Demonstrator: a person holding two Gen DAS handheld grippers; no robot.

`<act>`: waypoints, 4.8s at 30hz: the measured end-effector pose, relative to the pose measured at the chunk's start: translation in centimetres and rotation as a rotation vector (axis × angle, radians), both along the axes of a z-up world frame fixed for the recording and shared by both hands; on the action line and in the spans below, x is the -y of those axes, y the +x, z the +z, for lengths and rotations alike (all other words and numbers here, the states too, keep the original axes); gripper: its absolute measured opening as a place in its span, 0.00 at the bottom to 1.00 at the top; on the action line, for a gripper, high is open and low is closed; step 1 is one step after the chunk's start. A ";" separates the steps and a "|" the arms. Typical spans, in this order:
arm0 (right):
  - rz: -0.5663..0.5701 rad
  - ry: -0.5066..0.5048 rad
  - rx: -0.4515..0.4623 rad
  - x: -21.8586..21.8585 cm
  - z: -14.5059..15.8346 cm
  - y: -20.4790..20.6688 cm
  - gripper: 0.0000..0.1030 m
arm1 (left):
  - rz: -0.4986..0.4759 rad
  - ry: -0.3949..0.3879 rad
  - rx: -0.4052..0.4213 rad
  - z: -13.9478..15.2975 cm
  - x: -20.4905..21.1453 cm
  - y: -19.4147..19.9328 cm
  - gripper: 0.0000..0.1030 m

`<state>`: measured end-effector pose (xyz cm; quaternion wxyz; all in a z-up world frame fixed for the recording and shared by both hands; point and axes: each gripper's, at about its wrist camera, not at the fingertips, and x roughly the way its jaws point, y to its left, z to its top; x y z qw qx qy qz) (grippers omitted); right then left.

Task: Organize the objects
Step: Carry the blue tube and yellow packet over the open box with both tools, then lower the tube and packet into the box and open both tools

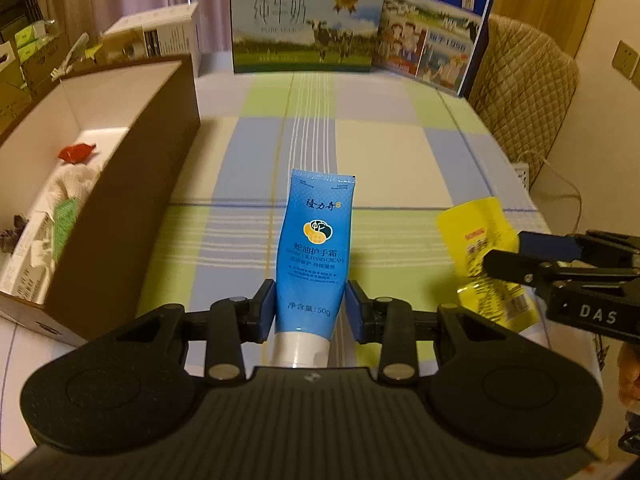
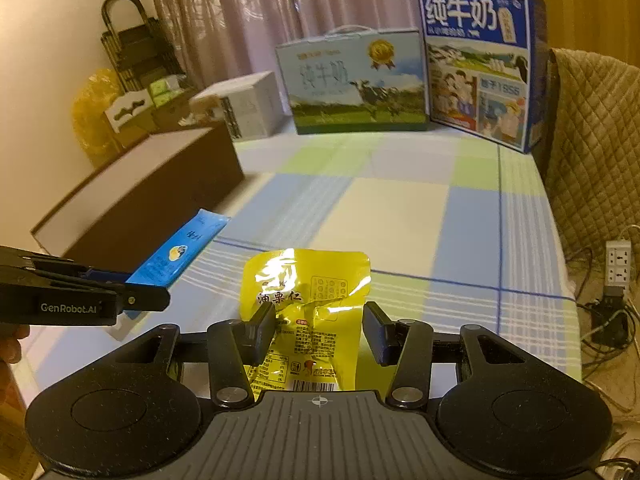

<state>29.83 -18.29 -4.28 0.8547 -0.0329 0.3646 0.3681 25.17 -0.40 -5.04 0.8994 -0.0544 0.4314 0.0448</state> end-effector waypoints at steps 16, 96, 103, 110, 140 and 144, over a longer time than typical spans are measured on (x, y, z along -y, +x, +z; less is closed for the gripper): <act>0.113 0.099 -0.013 -8.6 4.1 -2.8 0.43 | 0.076 0.000 0.118 5.1 -6.7 -4.3 0.31; -0.030 -0.109 -0.043 -43.0 -2.3 12.0 0.45 | 0.012 0.034 -0.030 -0.1 -35.2 14.9 0.31; -0.020 -0.139 -0.002 -42.1 -2.2 11.6 0.46 | 0.009 0.032 -0.044 -0.8 -35.1 15.3 0.31; -0.032 -0.141 0.010 -41.2 -2.0 11.8 0.47 | 0.001 0.028 -0.044 -1.0 -34.8 15.7 0.31; 0.010 -0.009 -0.007 -35.5 2.6 5.0 0.60 | 0.048 0.045 0.076 4.5 -34.2 7.7 0.91; 0.017 0.008 -0.008 -34.3 3.3 3.5 0.61 | 0.065 0.050 0.098 5.6 -33.6 5.9 0.97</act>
